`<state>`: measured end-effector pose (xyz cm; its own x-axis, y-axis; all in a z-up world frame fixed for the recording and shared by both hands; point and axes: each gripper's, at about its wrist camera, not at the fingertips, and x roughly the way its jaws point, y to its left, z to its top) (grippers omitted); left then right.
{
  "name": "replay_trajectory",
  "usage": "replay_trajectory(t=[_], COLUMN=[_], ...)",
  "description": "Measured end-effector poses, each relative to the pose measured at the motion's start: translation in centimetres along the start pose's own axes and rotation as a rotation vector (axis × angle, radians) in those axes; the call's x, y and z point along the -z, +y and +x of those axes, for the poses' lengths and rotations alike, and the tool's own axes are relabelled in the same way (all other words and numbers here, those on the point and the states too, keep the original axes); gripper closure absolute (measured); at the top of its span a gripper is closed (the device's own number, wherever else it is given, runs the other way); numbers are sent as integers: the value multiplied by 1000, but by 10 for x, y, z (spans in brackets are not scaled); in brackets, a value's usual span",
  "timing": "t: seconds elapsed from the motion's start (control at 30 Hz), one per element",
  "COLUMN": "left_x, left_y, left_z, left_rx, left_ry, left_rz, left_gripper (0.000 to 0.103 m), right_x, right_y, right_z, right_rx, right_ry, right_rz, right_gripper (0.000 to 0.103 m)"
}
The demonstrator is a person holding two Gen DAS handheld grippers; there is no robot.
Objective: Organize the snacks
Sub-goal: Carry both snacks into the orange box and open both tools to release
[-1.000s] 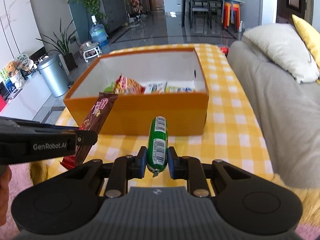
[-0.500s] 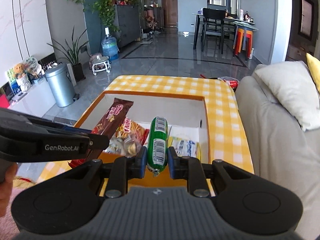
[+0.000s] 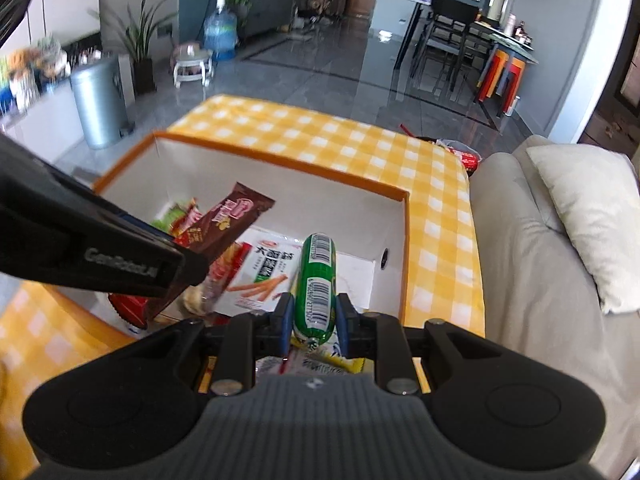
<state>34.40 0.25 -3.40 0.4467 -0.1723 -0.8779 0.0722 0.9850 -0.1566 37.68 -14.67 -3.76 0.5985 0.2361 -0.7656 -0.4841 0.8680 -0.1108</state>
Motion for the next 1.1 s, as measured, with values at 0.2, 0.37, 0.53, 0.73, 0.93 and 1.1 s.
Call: replay_trajectory(t=[0.2,0.37,0.53,0.73,0.93,1.1], left_x=[-18,-26,-29,-27,-29,-30], left_y=[8,12,14,15,11,10], left_z=[35,53,64,73,71,60], left_rx=[3,-2,-12,-20,-27,-37], left_ry=[79,124,150,177,182,154], left_rz=[-19,-12,-5,-10,4,6], left_gripper=[78,78,78,78,77,57], right_x=[-9,-14,-15,-15,-14,-17], right_y=[-2,5,8,9,6,4], right_z=[37,56,72,84,85,80], right_rx=[22,40,46,55,73,69], right_ry=[49,58,82,107,126,123], right_rz=[-59,-138,-167,-178,-170,-156], right_gripper=[85,85,85,85,85,72])
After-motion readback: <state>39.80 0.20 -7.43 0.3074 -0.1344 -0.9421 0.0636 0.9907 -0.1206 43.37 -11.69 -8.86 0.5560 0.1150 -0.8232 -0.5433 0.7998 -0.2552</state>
